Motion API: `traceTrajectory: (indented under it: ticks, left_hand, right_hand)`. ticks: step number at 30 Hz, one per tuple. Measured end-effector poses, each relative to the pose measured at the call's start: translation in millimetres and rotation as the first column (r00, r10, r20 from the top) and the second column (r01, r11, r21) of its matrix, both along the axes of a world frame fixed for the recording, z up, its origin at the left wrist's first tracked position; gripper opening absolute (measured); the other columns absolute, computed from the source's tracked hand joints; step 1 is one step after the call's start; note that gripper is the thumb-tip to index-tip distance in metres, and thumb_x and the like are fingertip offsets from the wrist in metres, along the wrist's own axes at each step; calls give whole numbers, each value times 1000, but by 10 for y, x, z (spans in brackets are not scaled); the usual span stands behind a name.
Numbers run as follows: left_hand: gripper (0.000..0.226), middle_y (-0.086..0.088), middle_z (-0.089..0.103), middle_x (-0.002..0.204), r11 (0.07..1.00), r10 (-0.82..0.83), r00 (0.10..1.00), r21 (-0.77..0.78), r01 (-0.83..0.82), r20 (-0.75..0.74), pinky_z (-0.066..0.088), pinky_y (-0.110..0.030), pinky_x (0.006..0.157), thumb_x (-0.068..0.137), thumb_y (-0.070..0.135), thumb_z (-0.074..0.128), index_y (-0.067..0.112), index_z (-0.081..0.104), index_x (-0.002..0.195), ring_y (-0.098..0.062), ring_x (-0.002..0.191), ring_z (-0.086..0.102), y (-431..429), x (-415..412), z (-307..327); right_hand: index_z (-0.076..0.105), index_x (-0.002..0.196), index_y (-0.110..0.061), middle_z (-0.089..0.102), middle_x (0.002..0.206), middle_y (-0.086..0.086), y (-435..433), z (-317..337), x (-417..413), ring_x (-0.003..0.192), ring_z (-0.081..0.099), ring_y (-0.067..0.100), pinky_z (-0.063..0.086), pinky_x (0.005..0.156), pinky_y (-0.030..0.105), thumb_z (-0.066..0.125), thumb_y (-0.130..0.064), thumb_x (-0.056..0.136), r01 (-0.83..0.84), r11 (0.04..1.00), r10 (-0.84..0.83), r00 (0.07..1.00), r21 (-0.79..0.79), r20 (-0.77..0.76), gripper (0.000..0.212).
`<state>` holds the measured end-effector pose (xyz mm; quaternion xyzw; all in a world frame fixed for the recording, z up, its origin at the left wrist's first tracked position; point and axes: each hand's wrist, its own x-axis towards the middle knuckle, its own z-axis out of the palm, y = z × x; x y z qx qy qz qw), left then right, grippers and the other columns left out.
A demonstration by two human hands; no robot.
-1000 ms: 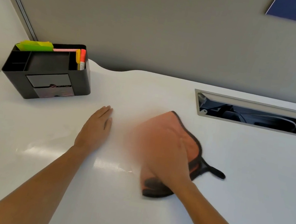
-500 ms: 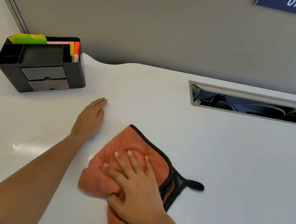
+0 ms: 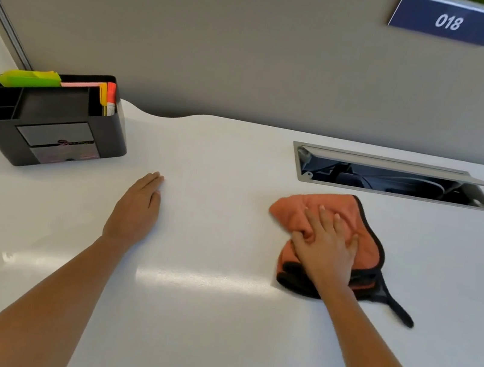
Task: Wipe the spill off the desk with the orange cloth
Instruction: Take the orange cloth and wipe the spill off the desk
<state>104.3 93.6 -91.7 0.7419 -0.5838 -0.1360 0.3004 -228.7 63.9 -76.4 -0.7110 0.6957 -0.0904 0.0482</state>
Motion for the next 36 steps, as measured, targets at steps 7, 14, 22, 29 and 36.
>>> traceTrajectory:
  ticks: [7,14,22,29,36]
  left_hand:
    - [43,-2,36,151,1000,10,1000,7,-10,13,16,-26,116,97,14,30,11,41,139,-16,140,29,-9,9,0]
    - [41,0,38,149,1000,25,1000,6,-25,-5,18,-25,115,98,17,33,14,43,138,-14,139,32,-19,10,18]
    - [39,-3,45,145,998,65,997,-13,-64,37,20,-23,112,95,17,42,10,50,133,-16,136,38,-8,-68,82]
    - [46,-16,73,76,985,154,954,-121,-127,256,52,-36,66,94,31,38,3,71,78,-30,66,64,-307,-45,302]
    - [38,-14,59,130,993,113,986,-58,-106,124,37,-42,107,95,26,40,7,56,124,-30,120,54,-515,-45,81]
  right_hand:
    - [29,139,-45,28,154,-8,528,-42,974,144,21,25,6,111,62,38,-50,76,-409,912,410,912,-28,12,63]
    - [39,133,-48,37,148,-16,459,-116,713,140,32,15,18,114,51,45,-49,71,-528,843,533,845,-102,37,62]
    - [20,145,-37,17,158,-1,-785,-47,1166,146,8,27,1,116,56,23,-56,86,-199,979,202,975,-41,89,62]
    - [24,144,-40,16,158,-6,-1149,-71,1879,146,6,24,-1,115,56,33,-56,85,-529,848,530,845,-36,70,62]
    - [31,141,-41,23,155,-11,-1742,-38,2197,145,13,16,4,116,53,39,-52,86,-611,790,612,783,-53,106,57]
